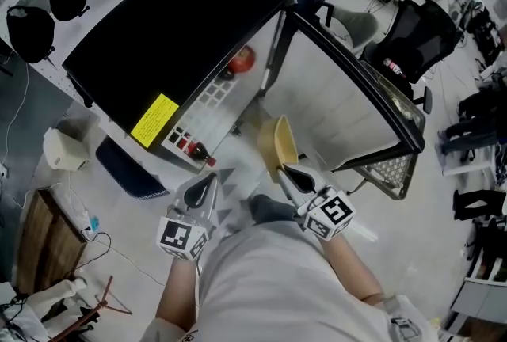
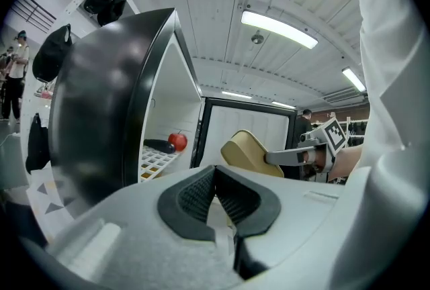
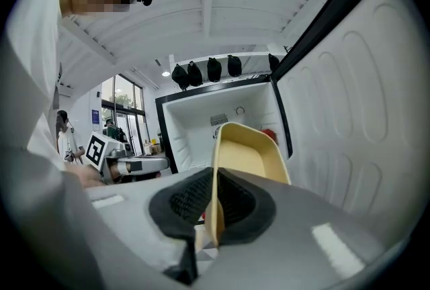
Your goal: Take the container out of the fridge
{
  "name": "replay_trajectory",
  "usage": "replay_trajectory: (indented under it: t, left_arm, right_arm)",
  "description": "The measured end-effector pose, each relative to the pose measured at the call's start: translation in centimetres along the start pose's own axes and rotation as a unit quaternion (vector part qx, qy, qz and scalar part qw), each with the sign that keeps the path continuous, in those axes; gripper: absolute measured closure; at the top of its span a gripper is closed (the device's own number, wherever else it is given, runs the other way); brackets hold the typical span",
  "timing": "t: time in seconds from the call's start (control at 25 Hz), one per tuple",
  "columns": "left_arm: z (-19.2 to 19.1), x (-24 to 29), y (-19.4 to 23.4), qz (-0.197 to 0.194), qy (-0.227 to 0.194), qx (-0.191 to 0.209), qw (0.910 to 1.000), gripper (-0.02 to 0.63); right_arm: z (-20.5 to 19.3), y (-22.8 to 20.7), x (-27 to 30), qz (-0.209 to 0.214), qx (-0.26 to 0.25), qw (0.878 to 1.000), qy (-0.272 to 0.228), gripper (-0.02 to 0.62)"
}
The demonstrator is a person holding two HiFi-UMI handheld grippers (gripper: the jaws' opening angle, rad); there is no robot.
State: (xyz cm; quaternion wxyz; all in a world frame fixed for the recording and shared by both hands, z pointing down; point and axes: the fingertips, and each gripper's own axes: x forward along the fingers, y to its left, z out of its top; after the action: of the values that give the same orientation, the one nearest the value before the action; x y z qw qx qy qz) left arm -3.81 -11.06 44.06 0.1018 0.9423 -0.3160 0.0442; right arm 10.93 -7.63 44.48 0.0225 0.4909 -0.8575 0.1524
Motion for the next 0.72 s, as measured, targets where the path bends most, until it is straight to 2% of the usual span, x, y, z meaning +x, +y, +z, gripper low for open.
replay_trajectory:
  t: [0.24,0.72]
  left_arm:
    - [0.02,0.26,0.23,-0.003,-0.001,0.003,1.0000,0.597]
    - [0.17,0.70,0.74,0.004,-0.001,0.000,1.0000,0.597]
  right_arm:
    - [-0.11,-0.09,-0.24,-0.002,0.023,1.000,-0.010,0.575]
    - [-0.31,-0.52,0.07,-0.009,0.002,1.000,0.004,0.575]
